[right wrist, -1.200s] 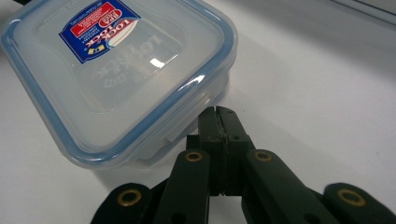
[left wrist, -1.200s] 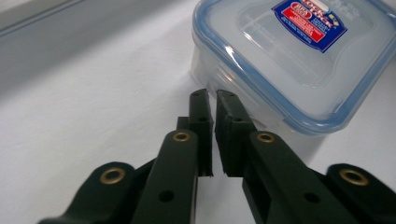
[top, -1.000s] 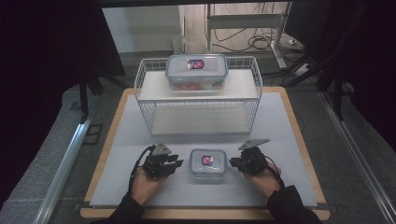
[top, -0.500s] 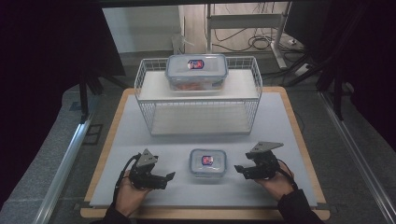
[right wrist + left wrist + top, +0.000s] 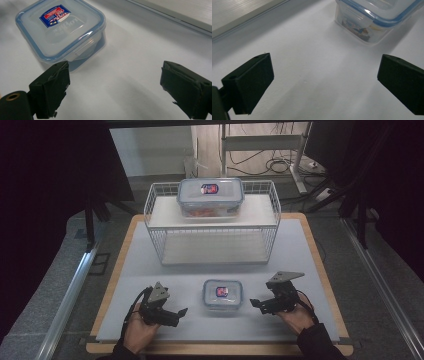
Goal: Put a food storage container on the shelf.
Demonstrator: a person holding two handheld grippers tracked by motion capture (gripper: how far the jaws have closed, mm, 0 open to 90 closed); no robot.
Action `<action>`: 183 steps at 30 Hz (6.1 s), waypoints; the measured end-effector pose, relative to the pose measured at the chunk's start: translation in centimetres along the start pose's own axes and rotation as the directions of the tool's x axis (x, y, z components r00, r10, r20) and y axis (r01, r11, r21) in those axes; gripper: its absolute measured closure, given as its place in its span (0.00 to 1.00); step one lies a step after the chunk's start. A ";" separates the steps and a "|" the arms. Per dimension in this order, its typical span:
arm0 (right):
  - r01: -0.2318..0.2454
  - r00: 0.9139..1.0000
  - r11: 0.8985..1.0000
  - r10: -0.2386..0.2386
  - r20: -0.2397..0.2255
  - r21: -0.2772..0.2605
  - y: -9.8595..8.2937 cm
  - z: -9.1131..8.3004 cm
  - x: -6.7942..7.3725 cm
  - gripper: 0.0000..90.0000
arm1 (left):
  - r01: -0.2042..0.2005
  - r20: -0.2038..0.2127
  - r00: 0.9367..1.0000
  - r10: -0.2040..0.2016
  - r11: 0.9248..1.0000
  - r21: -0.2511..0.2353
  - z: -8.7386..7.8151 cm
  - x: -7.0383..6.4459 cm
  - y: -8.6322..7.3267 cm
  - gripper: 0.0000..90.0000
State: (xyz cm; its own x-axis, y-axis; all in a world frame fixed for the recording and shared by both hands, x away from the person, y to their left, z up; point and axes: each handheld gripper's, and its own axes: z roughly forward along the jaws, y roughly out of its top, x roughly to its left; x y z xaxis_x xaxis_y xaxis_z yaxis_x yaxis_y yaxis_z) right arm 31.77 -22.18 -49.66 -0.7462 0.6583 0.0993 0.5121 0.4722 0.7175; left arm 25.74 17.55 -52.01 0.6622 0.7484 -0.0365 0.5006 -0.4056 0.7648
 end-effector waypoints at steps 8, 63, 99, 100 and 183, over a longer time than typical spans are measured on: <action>0.007 1.000 1.000 -0.007 -0.007 0.000 0.3 0.1 0.2 0.09 | 0.035 0.030 0.999 -0.035 0.999 0.003 0.1 0.0 0.8 0.02; -0.213 0.930 0.974 0.226 -0.289 0.076 1.1 2.2 2.0 0.56 | 0.223 0.405 0.887 -0.221 0.974 0.044 4.7 -1.0 3.8 0.53; -0.346 0.852 0.937 0.295 -0.432 -0.044 1.8 0.6 0.6 0.65 | 0.340 0.549 0.792 -0.266 0.940 -0.036 3.2 1.7 5.0 0.65; -0.340 0.856 0.939 0.287 -0.430 -0.050 2.0 0.4 0.6 0.65 | 0.337 0.548 0.794 -0.262 0.941 -0.038 3.0 1.7 5.2 0.65; -0.344 0.883 0.893 0.204 -0.422 -0.290 28.6 -4.5 -6.3 0.64 | 0.357 0.451 0.862 -0.231 0.909 -0.216 -5.2 14.1 27.7 0.64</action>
State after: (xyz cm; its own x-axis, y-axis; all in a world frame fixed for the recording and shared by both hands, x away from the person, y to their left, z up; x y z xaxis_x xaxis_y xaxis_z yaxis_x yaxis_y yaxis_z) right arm 49.17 -15.49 -26.65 -0.7343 0.4305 0.5248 0.5910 0.0253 0.8063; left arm 46.03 19.60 -27.95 0.7066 0.5019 -0.4988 0.5709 0.0121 0.8209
